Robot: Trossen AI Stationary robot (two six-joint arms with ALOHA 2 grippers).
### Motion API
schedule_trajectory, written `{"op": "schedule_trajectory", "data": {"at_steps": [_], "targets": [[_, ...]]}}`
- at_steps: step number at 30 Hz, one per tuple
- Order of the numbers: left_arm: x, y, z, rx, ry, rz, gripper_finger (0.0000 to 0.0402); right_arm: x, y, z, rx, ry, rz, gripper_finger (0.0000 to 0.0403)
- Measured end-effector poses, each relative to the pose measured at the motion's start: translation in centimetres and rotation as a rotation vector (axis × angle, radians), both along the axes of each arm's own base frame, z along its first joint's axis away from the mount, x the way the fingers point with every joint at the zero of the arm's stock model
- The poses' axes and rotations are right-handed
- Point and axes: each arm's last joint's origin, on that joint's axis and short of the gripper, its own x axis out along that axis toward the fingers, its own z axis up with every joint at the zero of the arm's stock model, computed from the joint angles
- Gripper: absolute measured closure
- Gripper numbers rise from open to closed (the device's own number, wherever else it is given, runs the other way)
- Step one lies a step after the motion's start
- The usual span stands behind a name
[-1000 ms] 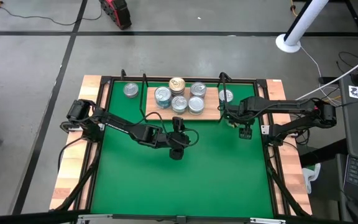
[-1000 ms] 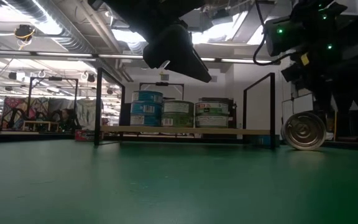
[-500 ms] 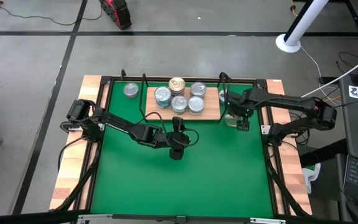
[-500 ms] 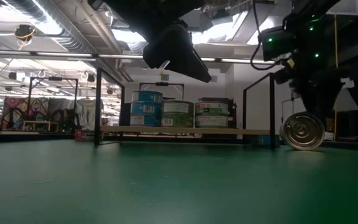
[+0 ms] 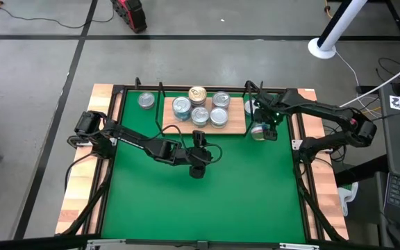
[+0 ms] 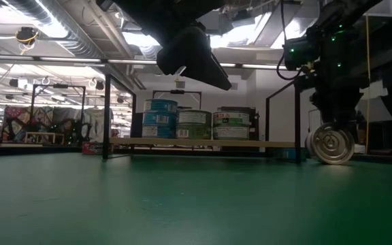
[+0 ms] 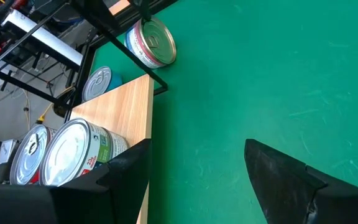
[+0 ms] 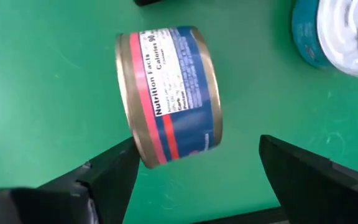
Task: Stack canned seafood by type on shelf
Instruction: Stack the blue pink tuna can on top of the blue pink tuna can on the shelf
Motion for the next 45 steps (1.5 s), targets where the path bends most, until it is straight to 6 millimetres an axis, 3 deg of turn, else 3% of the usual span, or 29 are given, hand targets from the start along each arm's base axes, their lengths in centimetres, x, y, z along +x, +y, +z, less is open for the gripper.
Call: {"op": "schedule_trajectory", "data": {"at_steps": [6,17,27,32,39,45], "targets": [[0.0,0.0,0.0,0.0,0.0,0.0,0.0149,0.1,0.1,0.0,0.039,-0.034,0.104,0.0077],[0.0,0.0,0.0,-0.001,0.0,0.001,0.0149,0.4,-0.1,0.0,0.024,-0.072,0.138,0.0077],[0.0,0.0,0.0,-0.003,-0.001,0.002,0.0149,1.2,-0.6,-1.7,0.097,-0.015,0.137,0.0081],[0.0,0.0,0.0,-0.002,-0.001,0.002,0.0149,1.3,-0.6,-2.1,0.117,0.01,0.135,0.0123],[0.0,0.0,0.0,-0.001,0.0,0.001,0.0149,0.9,-0.4,-2.1,0.147,0.047,0.132,0.022],[0.0,0.0,0.0,-0.002,-0.002,0.001,0.0149,0.3,0.1,-2.0,0.198,0.106,0.067,0.0222]]}}
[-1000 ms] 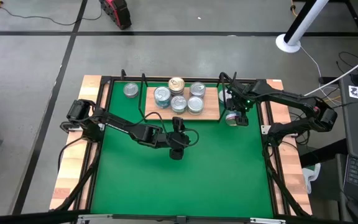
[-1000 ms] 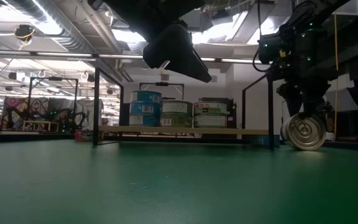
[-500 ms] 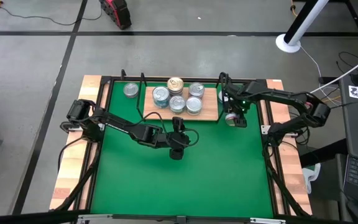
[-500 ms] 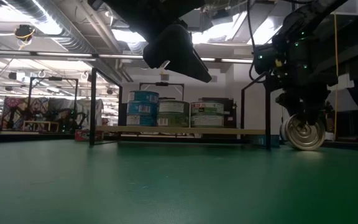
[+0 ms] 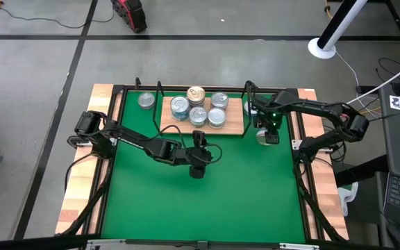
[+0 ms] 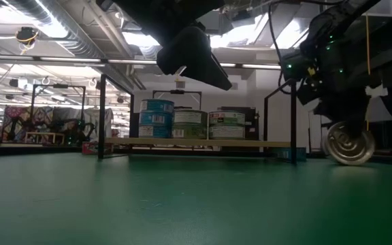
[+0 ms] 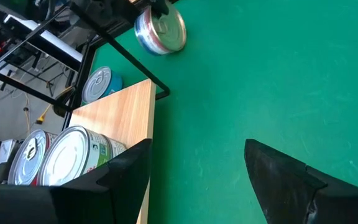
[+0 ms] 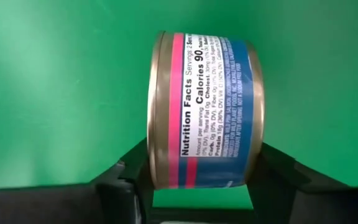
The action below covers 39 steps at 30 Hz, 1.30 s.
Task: Stack canned seafood by type on shelf
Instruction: Stack the blue pink tuna can on top of the blue pink tuna can on the shelf
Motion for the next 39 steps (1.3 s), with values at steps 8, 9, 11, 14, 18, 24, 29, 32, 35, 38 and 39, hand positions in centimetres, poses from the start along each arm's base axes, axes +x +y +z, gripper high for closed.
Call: {"op": "schedule_trajectory", "data": {"at_steps": [8,9,11,14,18,24,29,32,35,38,39], "targets": [[0.2,-0.6,0.5,0.014,-0.018,-0.023,0.0149,-0.4,1.1,0.3,0.24,0.007,-0.196,0.0199],[0.2,-0.7,0.7,0.016,-0.024,-0.02,0.0149,-0.4,1.2,0.3,0.269,0.0,-0.209,0.0199],[0.3,-0.8,1.0,0.036,-0.029,-0.008,0.0149,-0.3,1.3,0.4,0.322,-0.018,-0.241,0.0204],[0.4,-1.2,1.7,0.099,-0.033,0.005,0.0149,-0.1,1.5,0.5,0.412,-0.061,-0.28,0.0215],[0.1,-1.8,2.7,0.187,-0.036,0.003,0.0149,0.1,1.7,0.8,0.541,-0.111,-0.336,0.0212],[-1.4,-1.7,5.5,0.219,-0.087,0.041,0.0149,0.1,2.1,1.1,0.679,-0.143,-0.38,0.0206],[-2.8,-1.3,7.9,0.207,-0.127,0.058,0.0149,-0.1,2.4,1.4,0.778,-0.137,-0.41,0.0213],[-3.4,-1.1,8.5,0.203,-0.128,0.062,0.0149,-0.3,2.8,1.9,0.809,-0.145,-0.412,0.021],[-3.9,-0.9,8.7,0.197,-0.115,0.07,0.0149,-0.4,3.5,2.5,0.815,-0.17,-0.377,0.021],[-4.0,-0.9,8.6,0.196,-0.097,0.074,0.0149,-0.1,4.3,3.4,0.813,-0.18,-0.352,0.0212],[-4.1,-0.9,8.6,0.197,-0.09,0.073,0.0149,0.0,4.5,3.7,0.807,-0.189,-0.339,0.0212]]}}
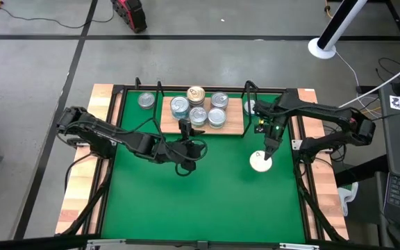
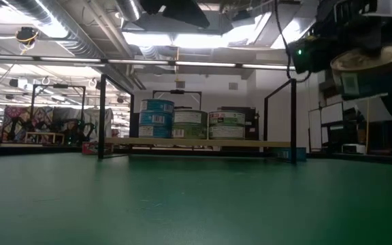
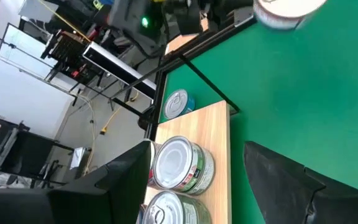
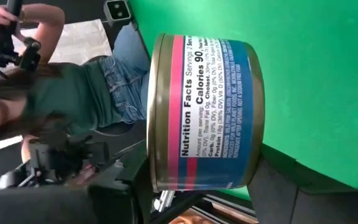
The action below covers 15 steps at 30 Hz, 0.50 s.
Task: Stack canned seafood by type on shelf
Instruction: Stack the blue pink tuna can on top of the blue pink tuna can on the shelf
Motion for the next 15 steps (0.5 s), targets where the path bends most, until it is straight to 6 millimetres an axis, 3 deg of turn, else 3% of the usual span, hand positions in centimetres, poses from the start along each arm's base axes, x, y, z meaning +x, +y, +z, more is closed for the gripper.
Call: {"op": "schedule_trajectory", "data": {"at_steps": [7,15], "targets": [[-0.1,0.0,-0.1,0.009,0.019,0.002,0.0149,1.6,1.1,3.3,-0.081,-0.092,0.035,0.021],[-0.2,0.1,0.0,0.075,0.042,0.018,0.0149,5.1,0.4,9.1,-0.261,-0.458,-0.002,0.0211]]}}
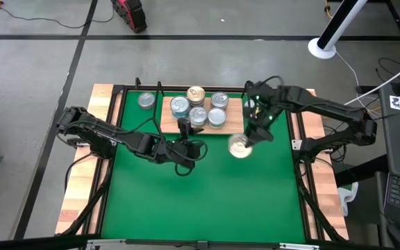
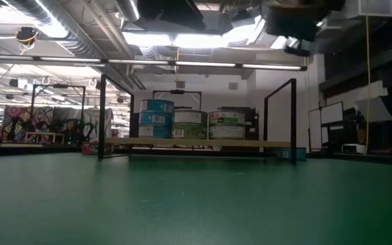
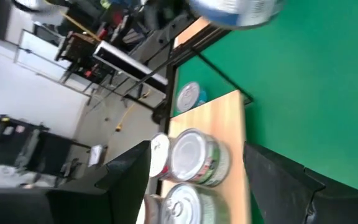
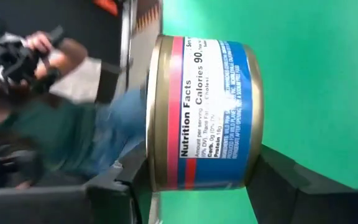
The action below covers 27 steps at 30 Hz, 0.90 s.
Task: Stack canned seafood by type on shelf
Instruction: Stack the blue pink tuna can on top of the blue pink tuna can on the shelf
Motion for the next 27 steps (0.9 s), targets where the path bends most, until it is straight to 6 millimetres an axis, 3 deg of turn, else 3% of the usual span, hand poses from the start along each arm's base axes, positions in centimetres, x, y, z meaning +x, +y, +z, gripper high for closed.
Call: {"op": "schedule_trajectory", "data": {"at_steps": [5,8,14,18,27], "targets": [[-0.2,0.2,0.3,0.061,0.007,0.04,0.0149,2.2,-1.0,3.0,-0.143,-0.286,-0.049,0.021],[-0.2,0.3,0.4,0.071,0.005,0.055,0.0149,3.8,-1.6,3.6,-0.173,-0.417,-0.063,0.021],[-0.4,0.9,0.8,0.087,-0.011,0.105,0.0149,6.9,-4.0,1.8,-0.111,-0.487,-0.038,0.0209],[-1.1,1.5,1.2,0.106,0.001,0.148,0.0149,8.2,-6.9,0.2,-0.072,-0.489,-0.067,0.0207],[-4.3,4.0,2.4,0.014,0.0,0.307,0.0149,10.7,-14.3,-0.1,-0.169,-0.478,-0.268,0.0206]]}}
